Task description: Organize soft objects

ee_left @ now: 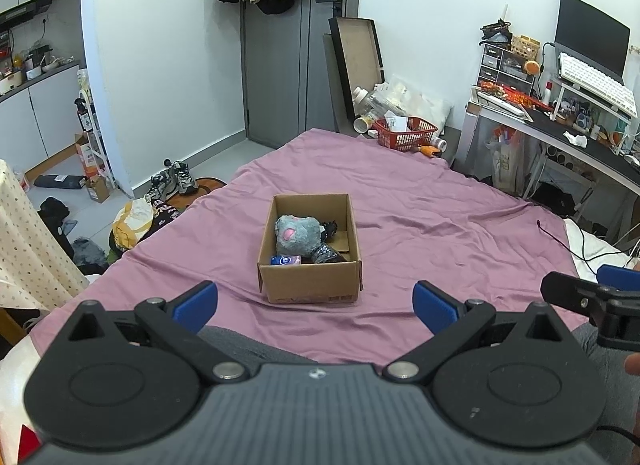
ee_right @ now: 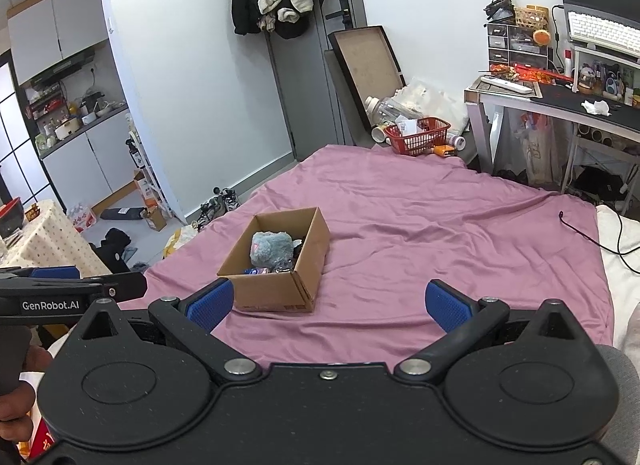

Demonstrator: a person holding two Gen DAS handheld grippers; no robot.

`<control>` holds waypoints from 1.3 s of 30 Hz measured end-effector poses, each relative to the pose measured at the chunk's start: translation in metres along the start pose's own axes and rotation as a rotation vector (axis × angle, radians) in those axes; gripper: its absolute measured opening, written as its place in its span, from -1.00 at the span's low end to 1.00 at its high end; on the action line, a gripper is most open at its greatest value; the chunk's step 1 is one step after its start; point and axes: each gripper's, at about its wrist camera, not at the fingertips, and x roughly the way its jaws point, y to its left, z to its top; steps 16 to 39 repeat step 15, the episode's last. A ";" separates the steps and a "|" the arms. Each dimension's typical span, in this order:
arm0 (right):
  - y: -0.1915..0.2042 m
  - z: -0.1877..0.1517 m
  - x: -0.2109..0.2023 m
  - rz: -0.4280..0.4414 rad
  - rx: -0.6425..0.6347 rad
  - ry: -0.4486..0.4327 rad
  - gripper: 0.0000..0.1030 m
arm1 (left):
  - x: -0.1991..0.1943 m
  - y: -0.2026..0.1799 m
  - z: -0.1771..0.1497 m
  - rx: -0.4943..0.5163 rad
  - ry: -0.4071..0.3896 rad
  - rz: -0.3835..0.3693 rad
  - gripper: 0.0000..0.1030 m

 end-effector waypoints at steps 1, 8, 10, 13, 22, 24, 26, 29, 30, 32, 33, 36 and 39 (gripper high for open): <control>-0.001 0.000 0.001 0.000 0.001 0.000 1.00 | 0.000 0.000 0.000 0.000 0.000 -0.002 1.00; -0.001 0.000 0.002 0.004 0.004 -0.005 1.00 | 0.003 -0.001 0.001 0.009 0.000 -0.002 1.00; -0.001 0.001 0.004 0.006 0.004 -0.004 1.00 | 0.002 -0.002 0.001 0.012 -0.010 -0.006 1.00; 0.001 0.002 0.009 0.011 0.000 0.000 1.00 | 0.006 -0.002 0.003 0.001 -0.006 -0.019 1.00; 0.002 0.002 0.013 0.015 0.000 0.005 1.00 | 0.008 -0.002 0.003 0.004 -0.008 -0.022 1.00; 0.002 0.002 0.013 0.015 0.000 0.005 1.00 | 0.008 -0.002 0.003 0.004 -0.008 -0.022 1.00; 0.002 0.002 0.013 0.015 0.000 0.005 1.00 | 0.008 -0.002 0.003 0.004 -0.008 -0.022 1.00; 0.002 0.002 0.013 0.015 0.000 0.005 1.00 | 0.008 -0.002 0.003 0.004 -0.008 -0.022 1.00; 0.002 0.002 0.013 0.015 0.000 0.005 1.00 | 0.008 -0.002 0.003 0.004 -0.008 -0.022 1.00; 0.002 0.002 0.013 0.015 0.000 0.005 1.00 | 0.008 -0.002 0.003 0.004 -0.008 -0.022 1.00; 0.002 0.002 0.013 0.015 0.000 0.005 1.00 | 0.008 -0.002 0.003 0.004 -0.008 -0.022 1.00; 0.002 0.002 0.013 0.015 0.000 0.005 1.00 | 0.008 -0.002 0.003 0.004 -0.008 -0.022 1.00; 0.002 0.002 0.013 0.015 0.000 0.005 1.00 | 0.008 -0.002 0.003 0.004 -0.008 -0.022 1.00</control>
